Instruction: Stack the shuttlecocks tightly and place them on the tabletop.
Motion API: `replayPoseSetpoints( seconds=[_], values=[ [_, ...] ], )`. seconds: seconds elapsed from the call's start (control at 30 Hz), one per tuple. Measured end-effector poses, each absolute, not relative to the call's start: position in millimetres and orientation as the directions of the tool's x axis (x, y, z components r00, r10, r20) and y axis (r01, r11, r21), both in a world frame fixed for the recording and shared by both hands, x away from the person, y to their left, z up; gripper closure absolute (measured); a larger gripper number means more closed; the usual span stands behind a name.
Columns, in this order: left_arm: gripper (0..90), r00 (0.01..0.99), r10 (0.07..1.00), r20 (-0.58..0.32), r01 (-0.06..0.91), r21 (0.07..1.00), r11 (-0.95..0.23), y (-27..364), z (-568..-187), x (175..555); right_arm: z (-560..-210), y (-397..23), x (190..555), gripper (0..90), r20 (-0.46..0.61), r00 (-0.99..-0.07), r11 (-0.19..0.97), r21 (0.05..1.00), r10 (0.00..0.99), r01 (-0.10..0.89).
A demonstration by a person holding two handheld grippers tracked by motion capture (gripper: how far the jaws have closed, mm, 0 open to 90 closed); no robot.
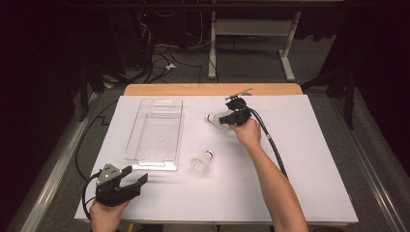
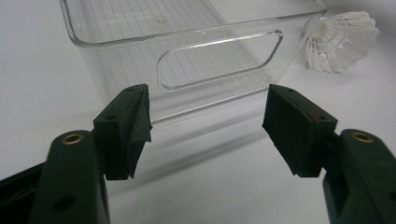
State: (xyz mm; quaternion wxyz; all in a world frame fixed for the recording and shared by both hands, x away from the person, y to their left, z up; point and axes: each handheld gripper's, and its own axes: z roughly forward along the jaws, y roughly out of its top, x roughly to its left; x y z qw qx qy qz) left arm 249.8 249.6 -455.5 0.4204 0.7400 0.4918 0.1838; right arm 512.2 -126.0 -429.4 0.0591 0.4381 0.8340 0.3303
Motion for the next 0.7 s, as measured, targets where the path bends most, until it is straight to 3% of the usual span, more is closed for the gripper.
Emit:
replayPoseSetpoints(
  seconds=[0.7],
  values=[
    [32.7,0.45,0.882,-0.138,0.573,0.803,-0.167,249.1,-455.3,249.8,-431.8,-120.7,508.2,81.0,0.167,-0.607,0.403,0.608,0.777,0.684]
  ],
)
